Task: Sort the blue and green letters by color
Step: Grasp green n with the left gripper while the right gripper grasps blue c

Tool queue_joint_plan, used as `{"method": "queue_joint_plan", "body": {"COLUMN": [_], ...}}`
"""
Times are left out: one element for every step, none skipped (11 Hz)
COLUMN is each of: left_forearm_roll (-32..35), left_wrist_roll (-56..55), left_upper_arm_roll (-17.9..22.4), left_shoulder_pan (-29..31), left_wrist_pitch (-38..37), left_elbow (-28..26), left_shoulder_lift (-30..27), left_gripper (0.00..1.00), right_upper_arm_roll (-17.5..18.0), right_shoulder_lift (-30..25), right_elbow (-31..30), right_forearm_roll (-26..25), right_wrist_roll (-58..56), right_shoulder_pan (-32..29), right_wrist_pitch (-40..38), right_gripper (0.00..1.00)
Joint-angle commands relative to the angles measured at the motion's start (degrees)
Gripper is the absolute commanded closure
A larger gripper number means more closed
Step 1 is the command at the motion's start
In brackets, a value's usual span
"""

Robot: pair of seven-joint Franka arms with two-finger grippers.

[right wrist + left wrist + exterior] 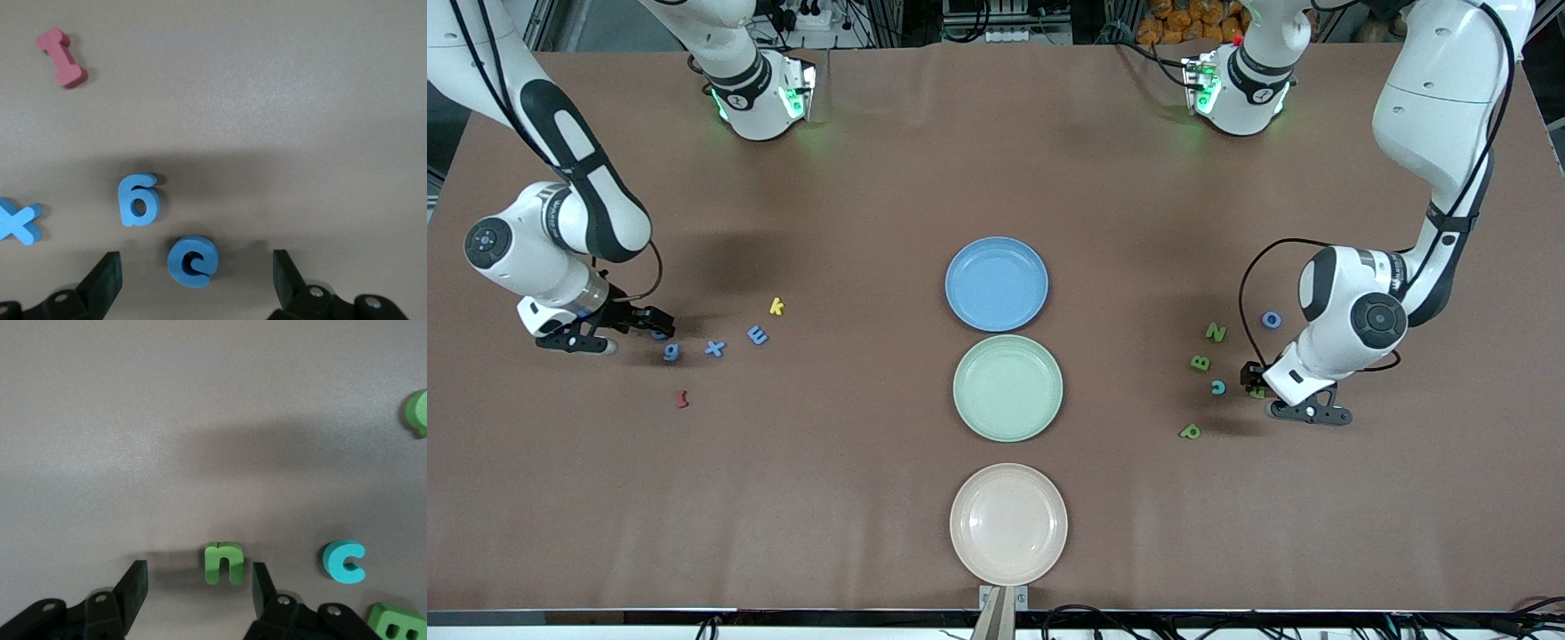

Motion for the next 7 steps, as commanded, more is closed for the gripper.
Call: {"method": "queue_joint_plan", "body": {"left_forearm_roll": [1.4,1.4,1.4,1.5,1.5,1.5,1.4], "left_wrist_roll": [-0.6,-0.6,-0.6,-0.6,-0.6,-0.6,-0.7], "left_upper_arm_roll": [0.0,0.0,0.0,0.0,0.0,0.0,0.0], "left_shoulder_pan": [0.0,0.0,0.0,-0.1,-0.2,-0.4,-0.6], "left_wrist_pitch": [0.8,1.8,2.3,2.3,2.3,2.3,2.3], "left_elbow": [0.2,0.6,0.6,0.6,0.6,0.6,0.6], "left_shoulder_lift": [0.6,1.3,1.6,1.6,1.6,1.6,1.5], "left_gripper": [0.28,0.28,0.34,0.39,0.50,0.70,0.89], "right_upper_arm_roll": [0.4,0.4,0.4,0.3,0.3,0.2,0.2], "right_shoulder_lift": [0.7,0.5,0.4,0.1,-0.1,-0.2,-0.2], "right_elbow": [-1.1,-1.5,-1.9,-2.6,-3.1,-3.3,-3.3], "right_forearm_roll": [1.2,1.2,1.2,1.1,1.0,1.0,1.0], "right_wrist_roll": [-0.4,-0.4,-0.4,-0.4,-0.4,-0.5,-0.4], "right_shoulder_pan": [-0.1,-0.1,-0.1,-0.1,-0.1,-0.1,-0.1], "right_wrist_pitch": [1.7,1.7,1.8,1.8,1.8,1.8,1.8], "right_gripper": [0.00,0.00,0.00,0.00,0.00,0.00,0.01]}}
